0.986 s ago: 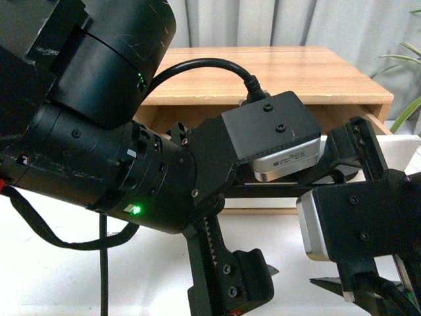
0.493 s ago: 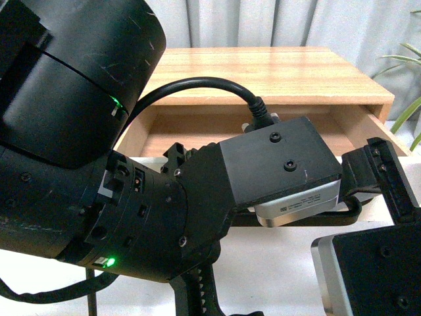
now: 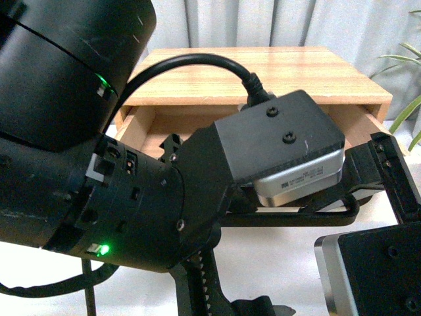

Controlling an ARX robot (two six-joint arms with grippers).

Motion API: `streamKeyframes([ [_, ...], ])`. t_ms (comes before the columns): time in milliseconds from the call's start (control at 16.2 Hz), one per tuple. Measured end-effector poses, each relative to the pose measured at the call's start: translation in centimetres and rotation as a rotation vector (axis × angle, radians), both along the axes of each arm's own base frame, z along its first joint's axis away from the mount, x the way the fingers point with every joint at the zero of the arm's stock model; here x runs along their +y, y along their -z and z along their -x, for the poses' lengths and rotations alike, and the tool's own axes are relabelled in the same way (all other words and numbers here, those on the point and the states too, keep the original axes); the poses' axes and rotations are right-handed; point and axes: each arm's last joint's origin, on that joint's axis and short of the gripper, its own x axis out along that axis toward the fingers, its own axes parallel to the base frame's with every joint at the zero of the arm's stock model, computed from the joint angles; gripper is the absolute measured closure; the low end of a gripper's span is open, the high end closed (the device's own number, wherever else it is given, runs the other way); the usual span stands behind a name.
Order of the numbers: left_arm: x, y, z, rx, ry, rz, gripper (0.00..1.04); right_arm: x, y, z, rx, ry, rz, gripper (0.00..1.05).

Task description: Pull drawer

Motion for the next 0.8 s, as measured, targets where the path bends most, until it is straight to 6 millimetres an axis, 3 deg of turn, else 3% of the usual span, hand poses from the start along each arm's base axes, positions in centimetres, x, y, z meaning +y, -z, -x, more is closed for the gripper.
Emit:
streamKeyframes([
  [555,0.6,-3.7,0.9,-0.006,-0.001,0.16,0.07,-0.9,-2.1,0.3,-0.073,0.026,-0.04,0.06],
  [616,1.2,-6.1,1.3,-0.023,-0.014,0.266,0.07,-1.5,-3.0,0.1,-0.06,0.057,-0.096,0.06],
  [801,4.2,-7.9,-0.8,-0.06,-0.174,0.479,0.07,-2.8,-5.7,-1.2,-0.12,0.171,-0.24,0.06],
])
